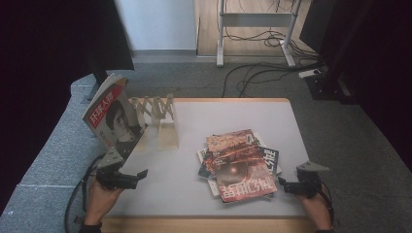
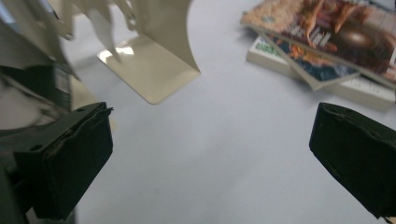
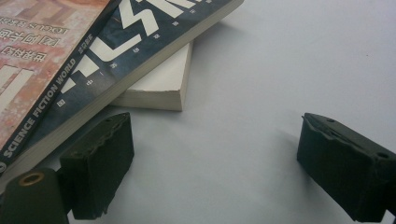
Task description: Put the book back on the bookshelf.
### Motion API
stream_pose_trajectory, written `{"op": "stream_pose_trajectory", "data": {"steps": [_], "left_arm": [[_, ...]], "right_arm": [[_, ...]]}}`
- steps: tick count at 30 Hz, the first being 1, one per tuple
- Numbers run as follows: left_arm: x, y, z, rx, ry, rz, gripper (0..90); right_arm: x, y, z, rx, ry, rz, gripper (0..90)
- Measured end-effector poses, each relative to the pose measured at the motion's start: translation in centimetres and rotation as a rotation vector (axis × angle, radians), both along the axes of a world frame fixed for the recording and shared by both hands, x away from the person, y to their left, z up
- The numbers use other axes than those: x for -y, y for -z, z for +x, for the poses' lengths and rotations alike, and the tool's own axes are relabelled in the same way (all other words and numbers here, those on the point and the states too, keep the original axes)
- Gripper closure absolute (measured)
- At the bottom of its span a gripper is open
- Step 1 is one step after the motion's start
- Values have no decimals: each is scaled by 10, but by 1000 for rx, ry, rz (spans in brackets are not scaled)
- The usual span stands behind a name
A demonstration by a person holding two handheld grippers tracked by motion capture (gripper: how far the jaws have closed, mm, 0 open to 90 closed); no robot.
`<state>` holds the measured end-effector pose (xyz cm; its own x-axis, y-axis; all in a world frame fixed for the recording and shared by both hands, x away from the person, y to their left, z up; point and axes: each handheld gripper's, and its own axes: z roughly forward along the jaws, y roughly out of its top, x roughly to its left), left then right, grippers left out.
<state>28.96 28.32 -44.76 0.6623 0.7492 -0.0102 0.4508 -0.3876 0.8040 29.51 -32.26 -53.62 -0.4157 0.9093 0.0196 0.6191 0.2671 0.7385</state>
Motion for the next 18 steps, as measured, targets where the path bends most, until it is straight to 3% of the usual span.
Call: {"op": "stream_pose_trajectory", "data": {"steps": [3, 6, 7, 9, 10, 18], "left_arm": [[16, 18, 5, -31, 36, 29, 0], [22, 27, 7, -53, 54, 27, 0], [27, 36, 10, -77, 69, 38, 0], [31, 41, 11, -85, 72, 61, 0], [37, 49, 13, -96, 82, 96, 0], [53, 71, 18, -145, 110, 121, 0]], "right_arm": [[0, 0, 0, 0, 0, 0, 102], [0, 0, 0, 0, 1, 0, 103], [0, 0, 0, 0, 2, 0, 105], [0, 0, 0, 0, 2, 0, 105], [0, 0, 0, 0, 2, 0, 105], [-1, -1, -2, 13, -11, -5, 133]]}}
